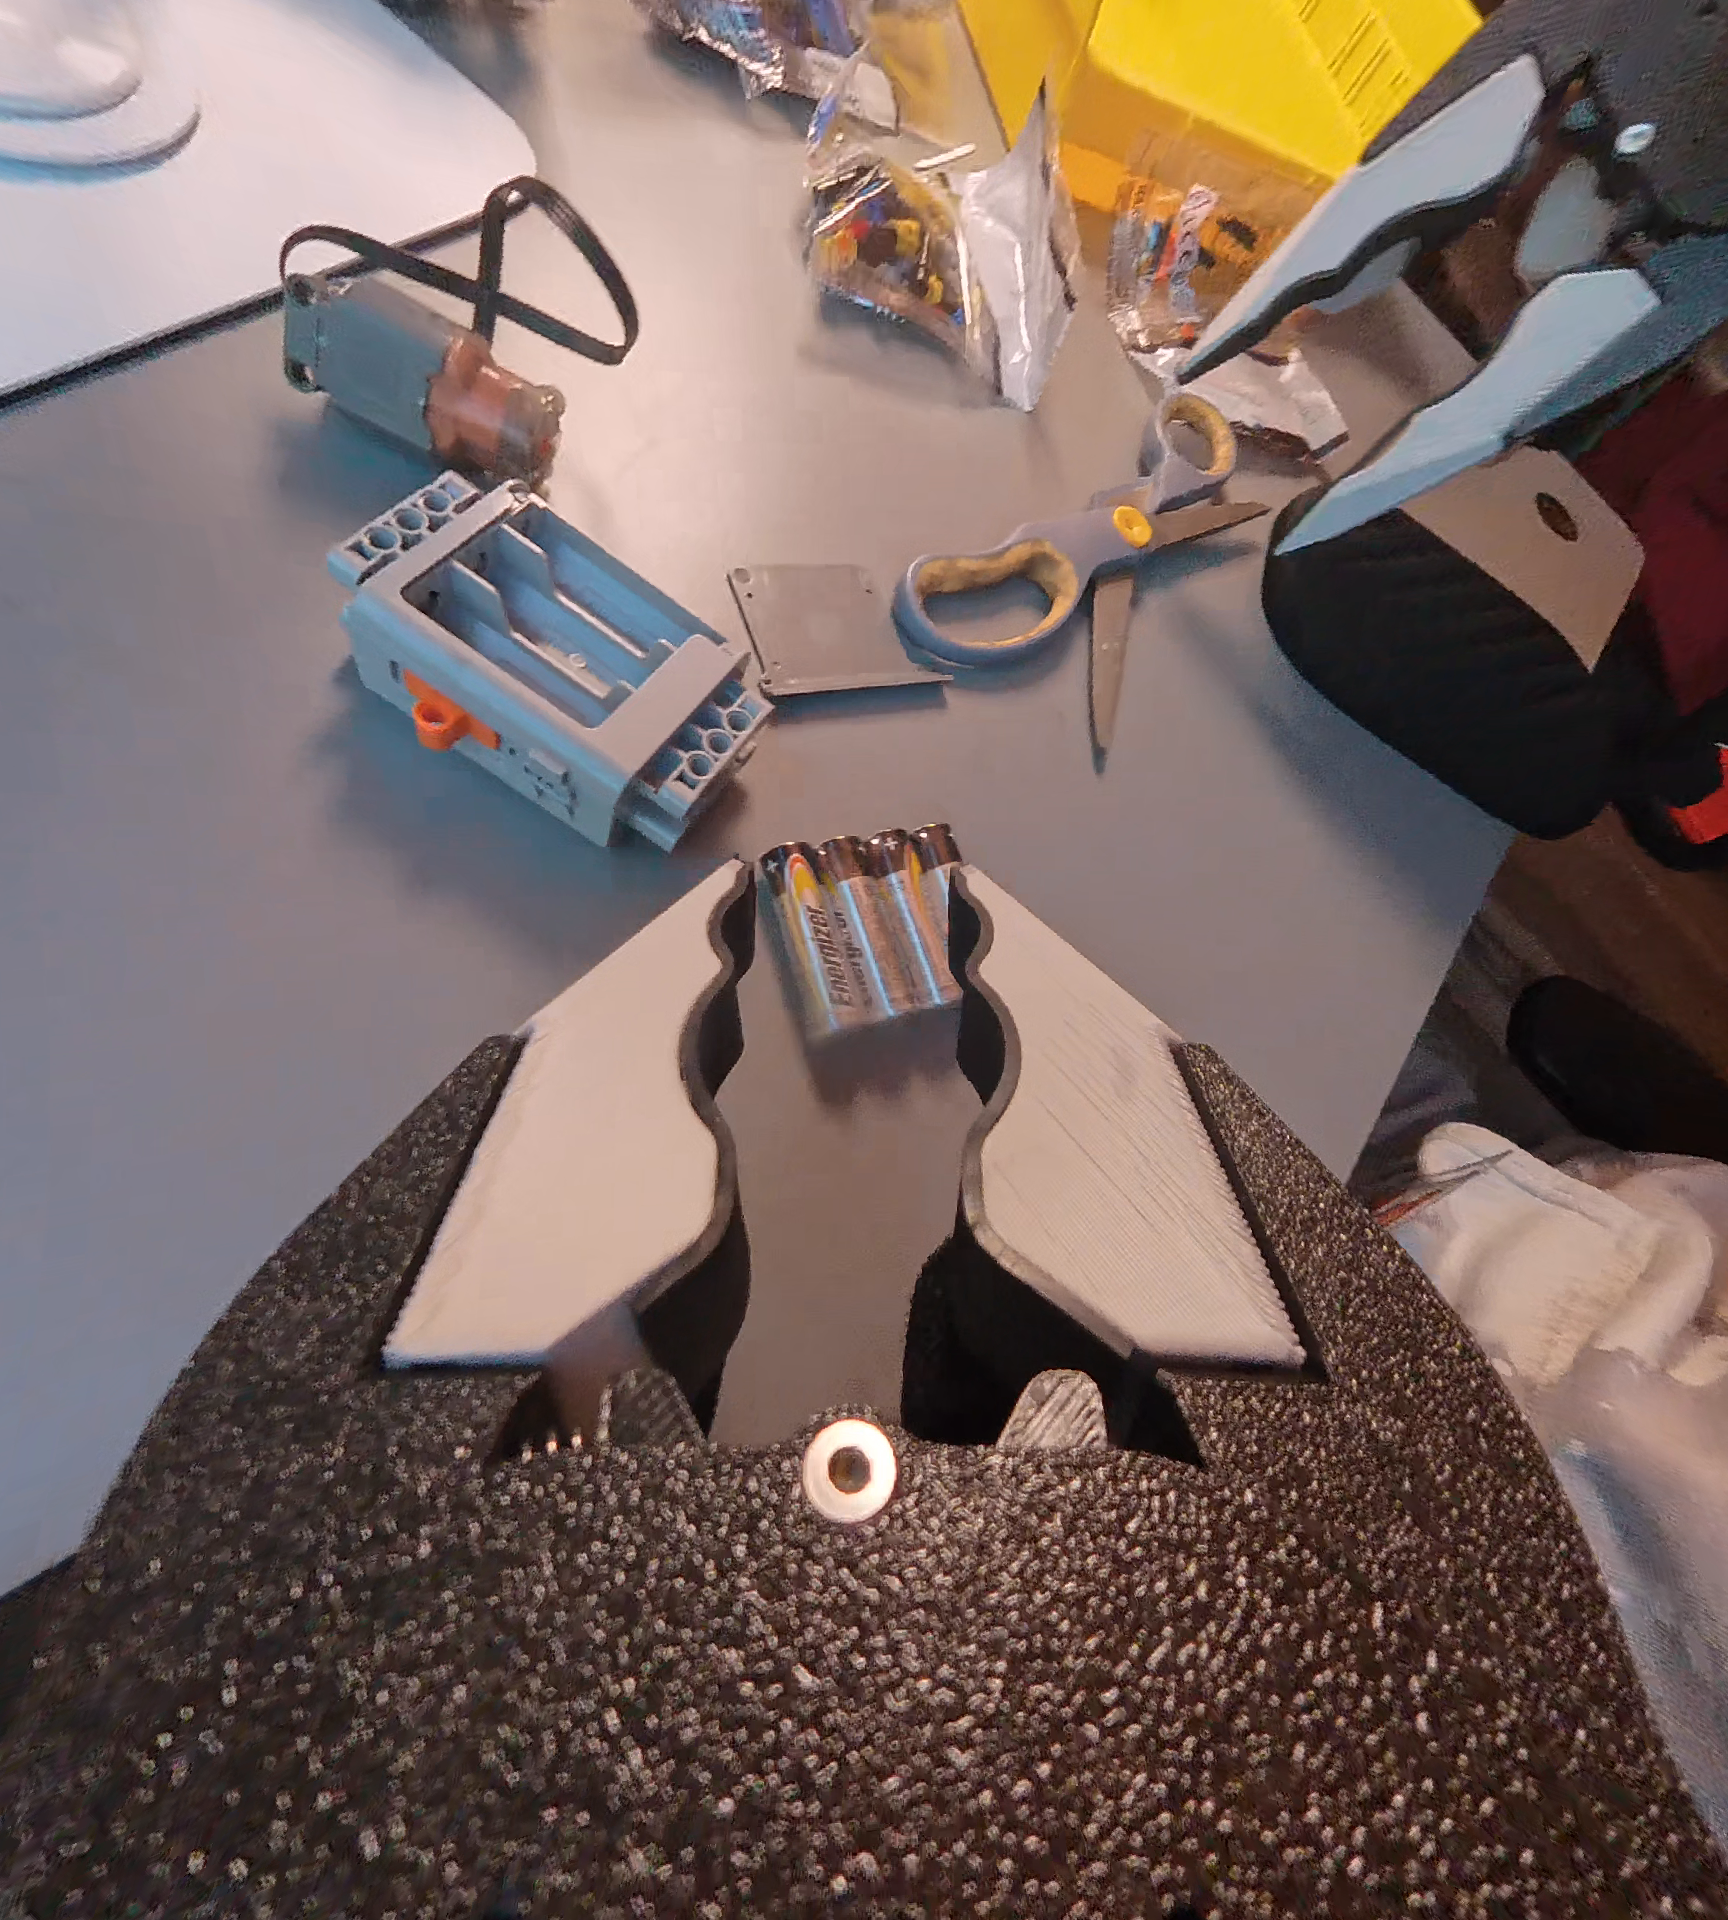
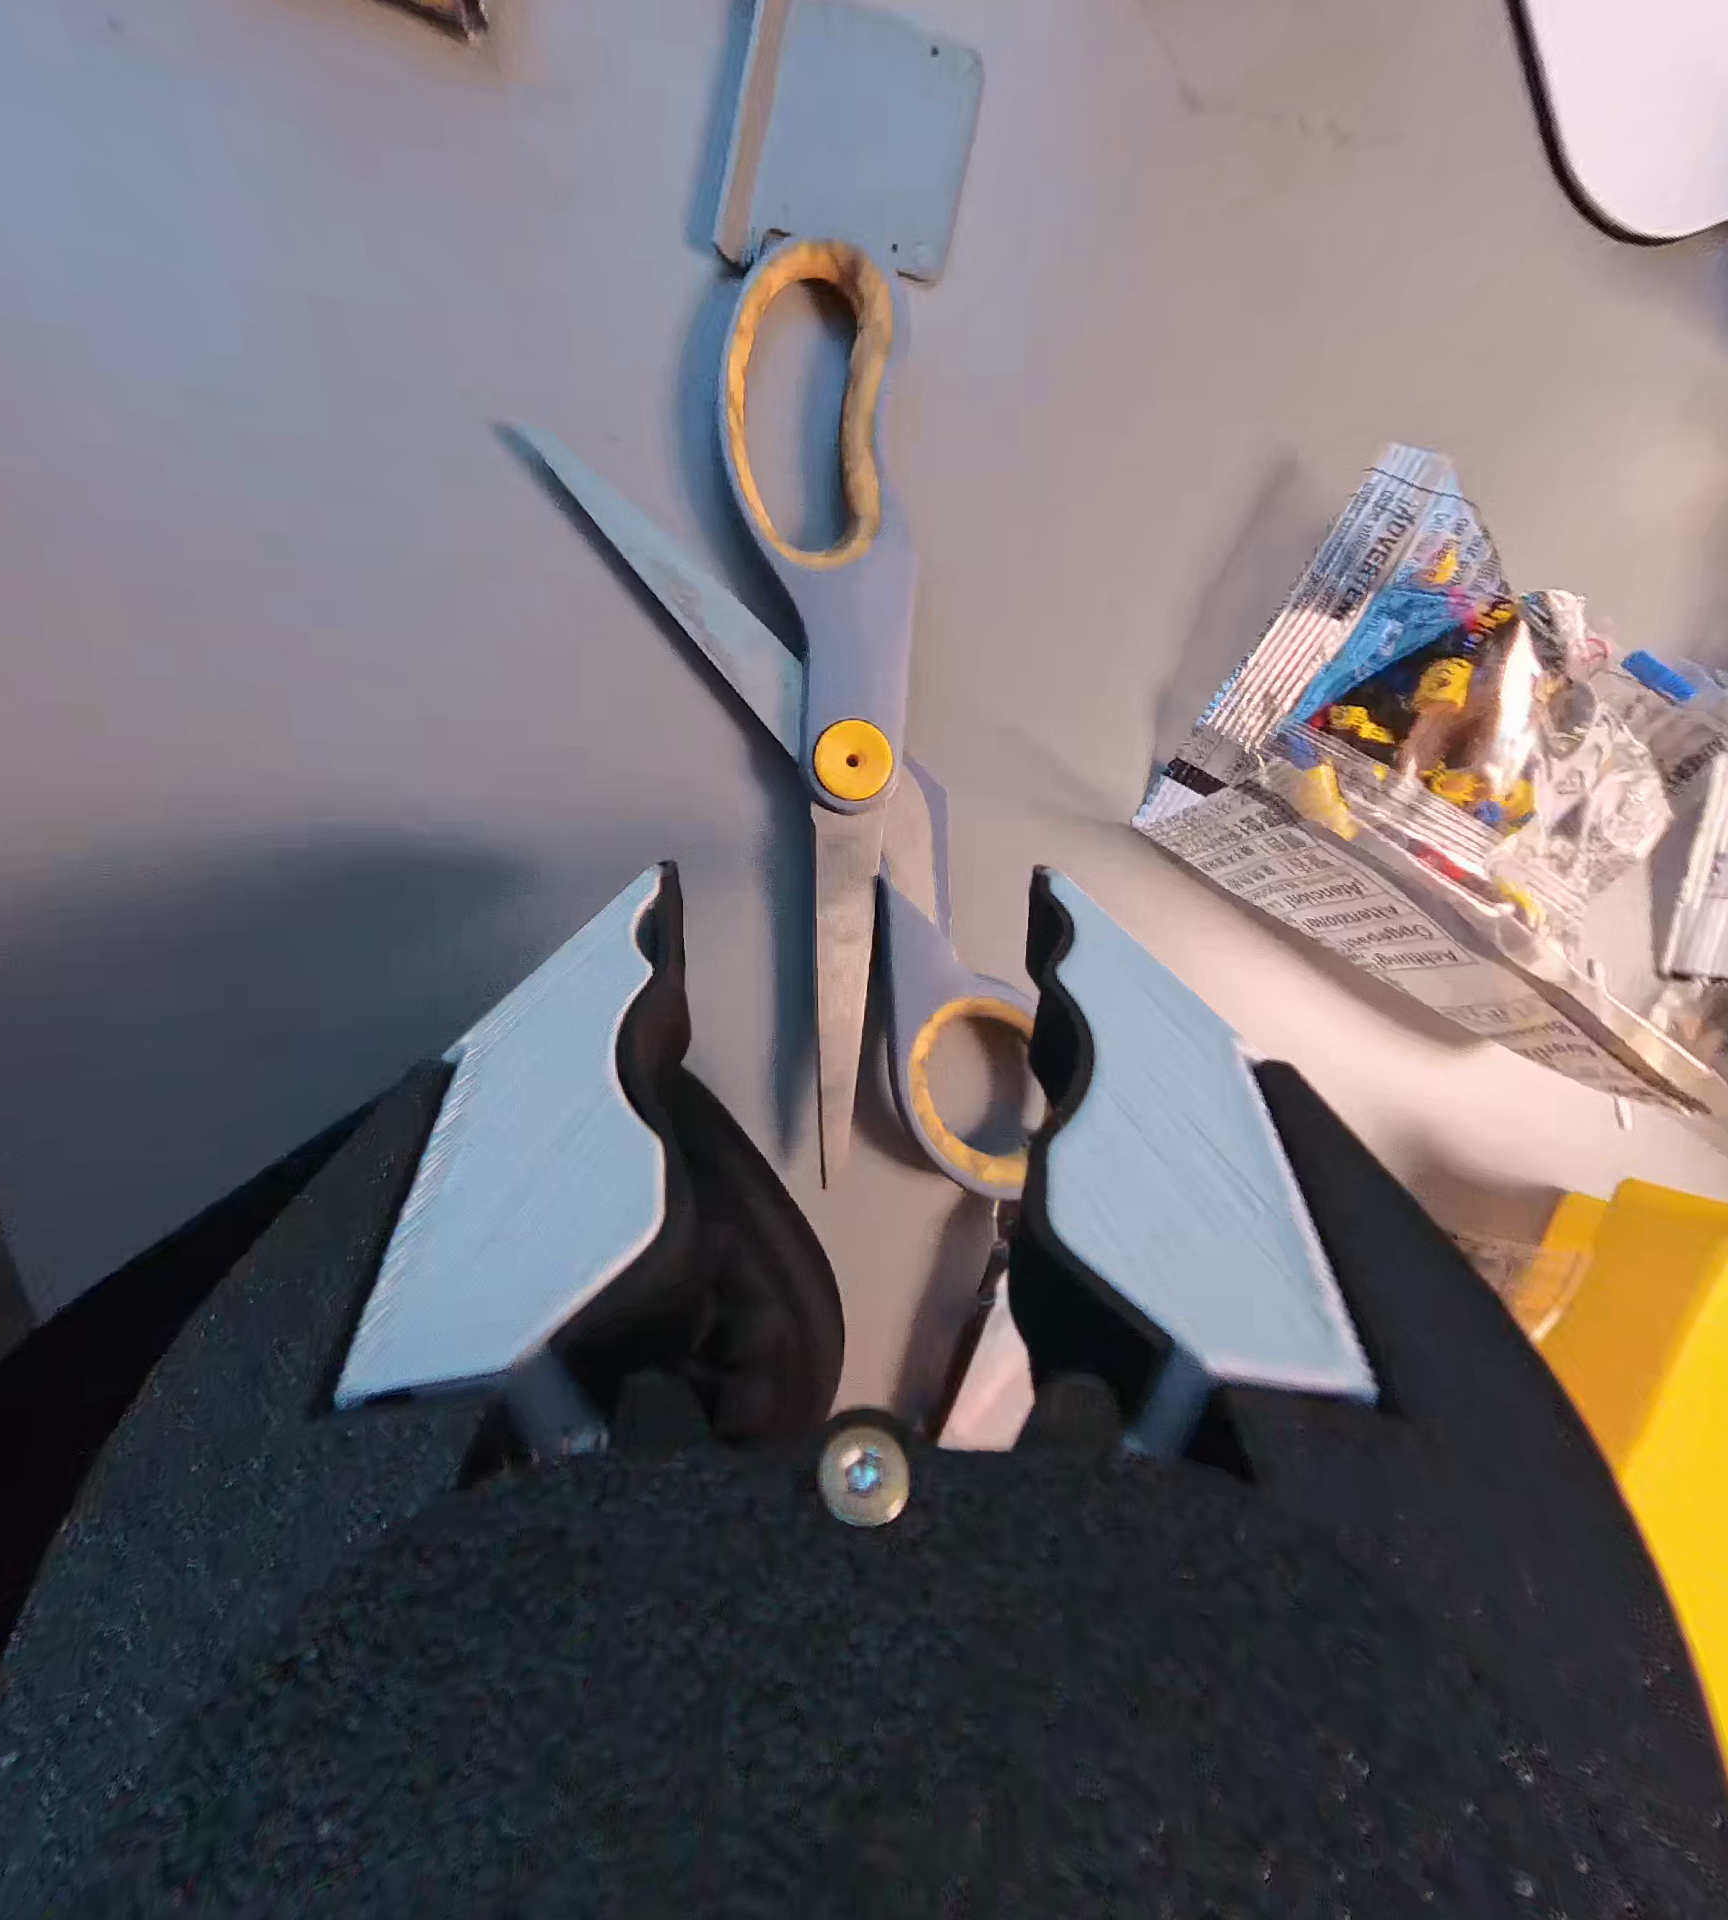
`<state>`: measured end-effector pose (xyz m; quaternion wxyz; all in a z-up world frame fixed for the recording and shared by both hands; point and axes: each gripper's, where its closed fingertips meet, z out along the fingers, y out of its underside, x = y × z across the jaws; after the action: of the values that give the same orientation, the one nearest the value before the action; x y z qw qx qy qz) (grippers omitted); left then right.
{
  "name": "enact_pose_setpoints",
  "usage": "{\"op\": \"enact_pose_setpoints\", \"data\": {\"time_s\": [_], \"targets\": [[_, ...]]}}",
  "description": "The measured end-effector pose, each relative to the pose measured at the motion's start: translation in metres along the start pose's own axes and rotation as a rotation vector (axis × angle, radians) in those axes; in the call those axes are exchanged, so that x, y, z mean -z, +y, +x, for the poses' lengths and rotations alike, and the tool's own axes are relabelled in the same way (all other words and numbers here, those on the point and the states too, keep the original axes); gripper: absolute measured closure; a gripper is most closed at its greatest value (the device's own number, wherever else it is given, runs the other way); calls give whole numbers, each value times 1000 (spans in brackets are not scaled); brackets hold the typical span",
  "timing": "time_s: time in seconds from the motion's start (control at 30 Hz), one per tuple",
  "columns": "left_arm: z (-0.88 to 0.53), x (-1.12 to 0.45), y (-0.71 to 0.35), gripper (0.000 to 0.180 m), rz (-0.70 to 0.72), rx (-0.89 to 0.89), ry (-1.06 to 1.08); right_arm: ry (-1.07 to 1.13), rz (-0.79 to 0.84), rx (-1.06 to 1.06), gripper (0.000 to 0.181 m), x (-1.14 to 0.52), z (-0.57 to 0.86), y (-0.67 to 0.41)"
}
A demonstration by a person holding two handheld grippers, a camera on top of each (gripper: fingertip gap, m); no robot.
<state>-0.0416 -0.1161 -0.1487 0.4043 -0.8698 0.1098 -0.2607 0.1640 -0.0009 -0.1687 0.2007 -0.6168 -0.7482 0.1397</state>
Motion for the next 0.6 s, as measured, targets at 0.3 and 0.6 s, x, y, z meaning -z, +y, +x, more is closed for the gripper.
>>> {"op": "enact_pose_setpoints", "data": {"time_s": [0.3, 0.6], "targets": [[44, -16, 3, 145, 59, 85, 142, -156, -120, 205, 161, -34, -14, -9], [62, -46, 5, 137, 24, 166, 225, 20, -25, 323, 162, -14, -39, -26]]}}
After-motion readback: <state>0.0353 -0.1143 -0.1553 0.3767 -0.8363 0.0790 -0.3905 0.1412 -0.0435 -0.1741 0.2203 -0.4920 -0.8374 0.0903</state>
